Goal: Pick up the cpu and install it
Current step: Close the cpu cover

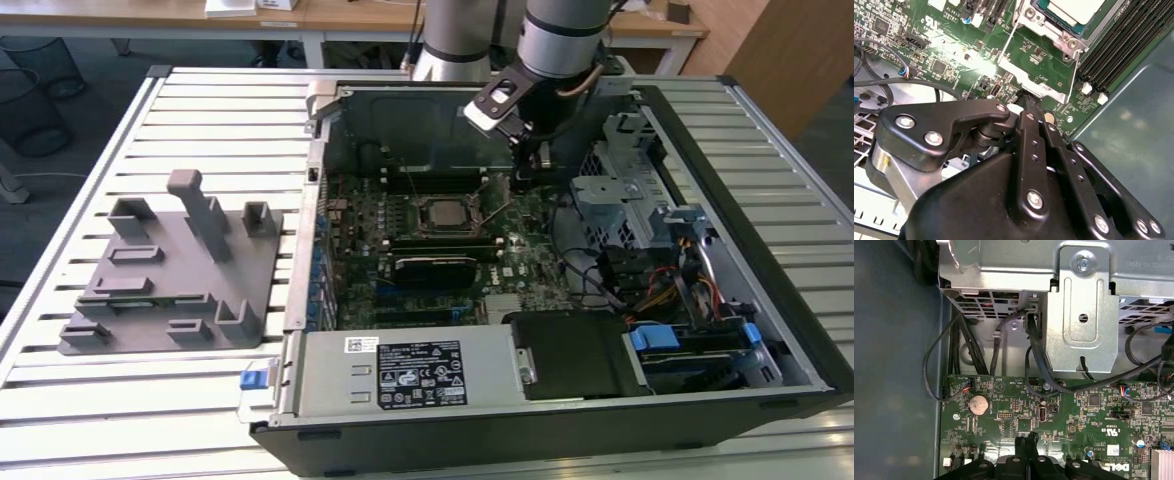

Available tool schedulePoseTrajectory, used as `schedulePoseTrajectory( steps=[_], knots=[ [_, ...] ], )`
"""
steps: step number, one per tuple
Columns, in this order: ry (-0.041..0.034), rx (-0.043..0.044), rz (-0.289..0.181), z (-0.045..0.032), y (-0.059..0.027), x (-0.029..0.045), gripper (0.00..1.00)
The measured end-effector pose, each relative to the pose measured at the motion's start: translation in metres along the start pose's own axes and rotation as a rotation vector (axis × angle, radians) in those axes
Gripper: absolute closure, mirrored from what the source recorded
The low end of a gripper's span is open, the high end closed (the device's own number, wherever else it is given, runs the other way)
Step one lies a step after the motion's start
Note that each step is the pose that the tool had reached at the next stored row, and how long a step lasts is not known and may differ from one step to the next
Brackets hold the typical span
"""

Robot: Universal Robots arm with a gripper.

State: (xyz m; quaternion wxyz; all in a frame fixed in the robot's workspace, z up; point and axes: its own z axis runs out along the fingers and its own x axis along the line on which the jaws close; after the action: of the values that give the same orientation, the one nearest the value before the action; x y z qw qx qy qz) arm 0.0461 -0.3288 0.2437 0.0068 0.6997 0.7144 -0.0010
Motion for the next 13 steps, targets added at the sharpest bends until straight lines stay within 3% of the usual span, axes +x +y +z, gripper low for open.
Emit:
schedulePoseTrajectory(
  steps=[2, 13],
  knots=[
    [0.0, 0.0, 0.0, -0.0001, -0.0125, 0.0003, 0.89],
    [0.0, 0.0, 0.0, -0.0001, -0.0199, 0.0004, 0.89]
  ],
)
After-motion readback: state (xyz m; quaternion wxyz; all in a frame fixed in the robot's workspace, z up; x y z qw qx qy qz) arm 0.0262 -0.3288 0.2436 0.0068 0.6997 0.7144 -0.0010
